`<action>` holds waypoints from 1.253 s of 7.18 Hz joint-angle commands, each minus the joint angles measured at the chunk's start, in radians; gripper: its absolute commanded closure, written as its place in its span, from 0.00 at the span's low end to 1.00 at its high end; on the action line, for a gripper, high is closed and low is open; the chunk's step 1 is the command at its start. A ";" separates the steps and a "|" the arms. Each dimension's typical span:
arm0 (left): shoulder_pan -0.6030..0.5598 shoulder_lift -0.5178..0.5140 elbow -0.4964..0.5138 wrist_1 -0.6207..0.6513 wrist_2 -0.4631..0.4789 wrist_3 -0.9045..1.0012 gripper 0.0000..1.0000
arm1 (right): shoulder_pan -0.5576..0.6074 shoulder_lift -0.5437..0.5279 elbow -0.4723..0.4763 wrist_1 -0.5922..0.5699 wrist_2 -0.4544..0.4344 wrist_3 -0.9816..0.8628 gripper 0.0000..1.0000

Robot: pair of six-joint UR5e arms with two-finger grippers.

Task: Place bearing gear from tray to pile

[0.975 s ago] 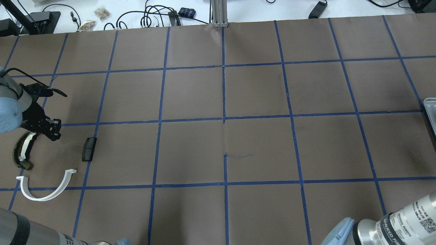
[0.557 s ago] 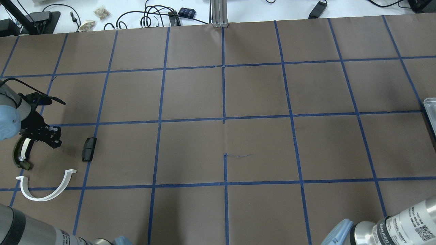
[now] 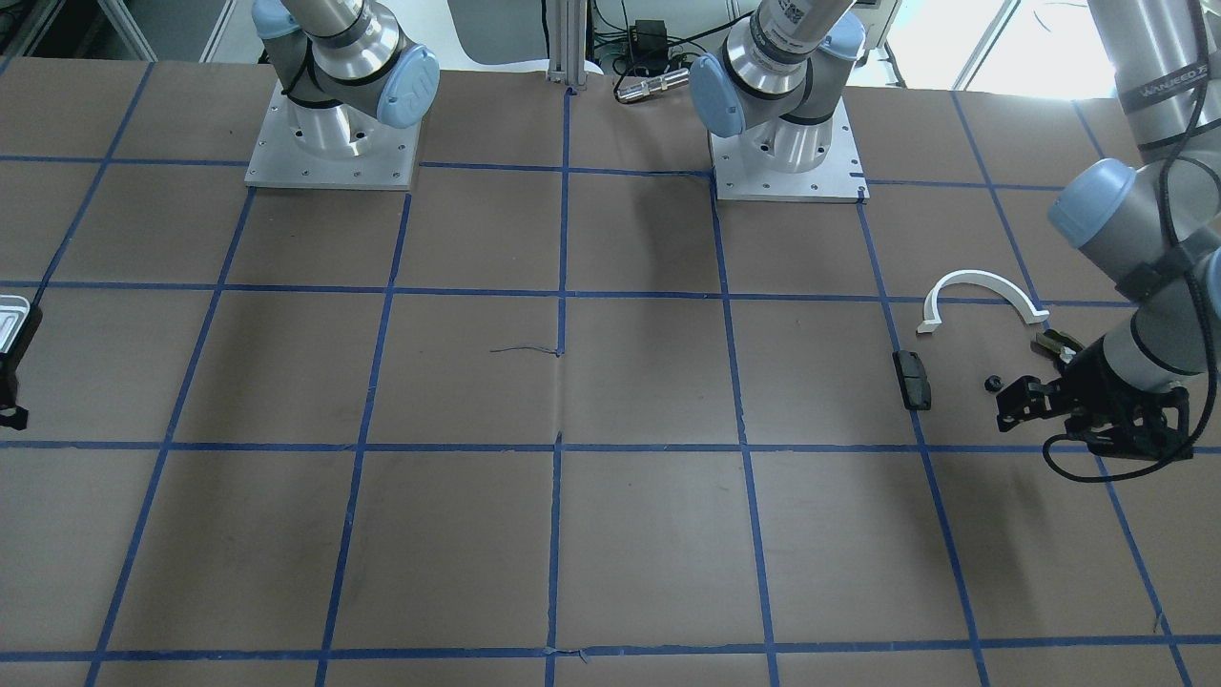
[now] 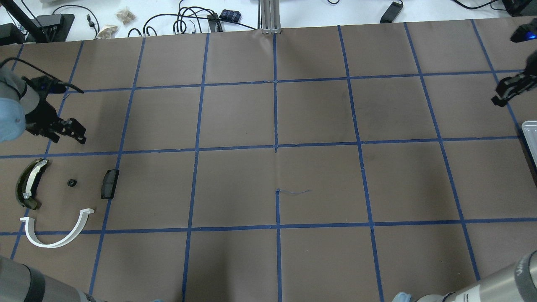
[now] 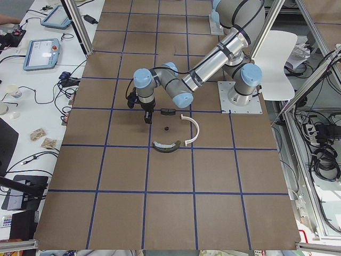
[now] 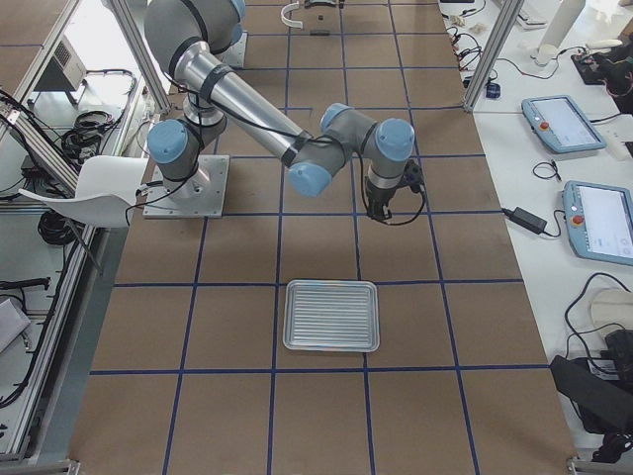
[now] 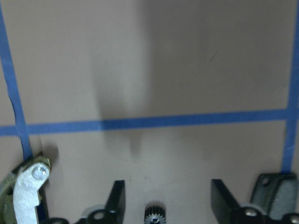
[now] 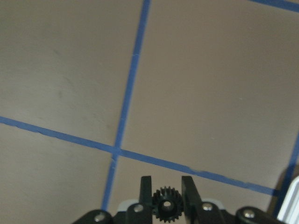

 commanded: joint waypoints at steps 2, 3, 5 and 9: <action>-0.149 -0.011 0.087 -0.060 -0.222 -0.066 0.08 | 0.377 0.005 0.005 0.007 0.012 0.490 0.83; -0.252 -0.009 0.092 -0.050 -0.227 -0.211 0.08 | 0.492 0.014 0.015 0.007 0.017 0.648 0.83; -0.396 -0.011 0.082 -0.023 -0.225 -0.440 0.08 | 0.716 0.063 0.085 -0.161 0.040 0.948 0.83; -0.452 -0.006 0.007 0.051 -0.210 -0.525 0.08 | 0.793 0.158 0.147 -0.344 0.089 1.009 0.78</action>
